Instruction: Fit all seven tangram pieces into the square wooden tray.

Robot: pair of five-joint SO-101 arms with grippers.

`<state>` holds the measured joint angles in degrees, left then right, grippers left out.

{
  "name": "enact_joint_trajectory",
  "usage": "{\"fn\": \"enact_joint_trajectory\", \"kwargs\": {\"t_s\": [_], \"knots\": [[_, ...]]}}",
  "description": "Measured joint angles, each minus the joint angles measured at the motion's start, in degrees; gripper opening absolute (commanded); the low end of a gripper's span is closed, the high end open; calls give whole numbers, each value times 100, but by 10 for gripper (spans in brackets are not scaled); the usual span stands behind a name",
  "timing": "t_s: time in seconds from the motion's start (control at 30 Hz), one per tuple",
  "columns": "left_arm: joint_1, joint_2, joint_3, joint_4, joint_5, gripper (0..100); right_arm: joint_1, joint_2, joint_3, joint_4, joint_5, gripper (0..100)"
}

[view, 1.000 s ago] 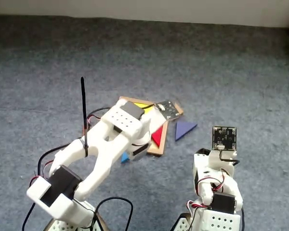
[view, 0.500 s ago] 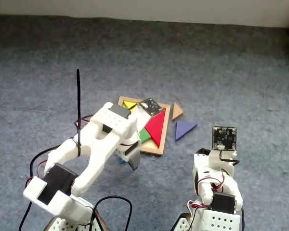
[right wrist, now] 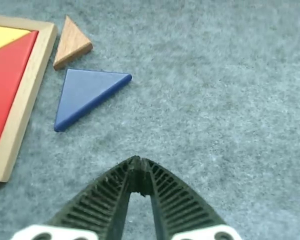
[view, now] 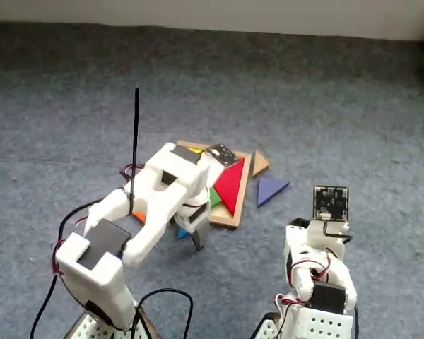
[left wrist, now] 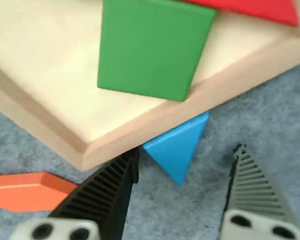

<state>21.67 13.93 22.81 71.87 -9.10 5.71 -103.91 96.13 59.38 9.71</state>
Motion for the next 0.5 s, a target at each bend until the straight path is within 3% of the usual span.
{"fn": "enact_joint_trajectory", "kwargs": {"t_s": [0.3,0.5], "knots": [[-44,290,-466,35,70,292,62,0,0,0,0,6],[-44,290,-466,35,-176,171,62,0,0,0,0,6]]}}
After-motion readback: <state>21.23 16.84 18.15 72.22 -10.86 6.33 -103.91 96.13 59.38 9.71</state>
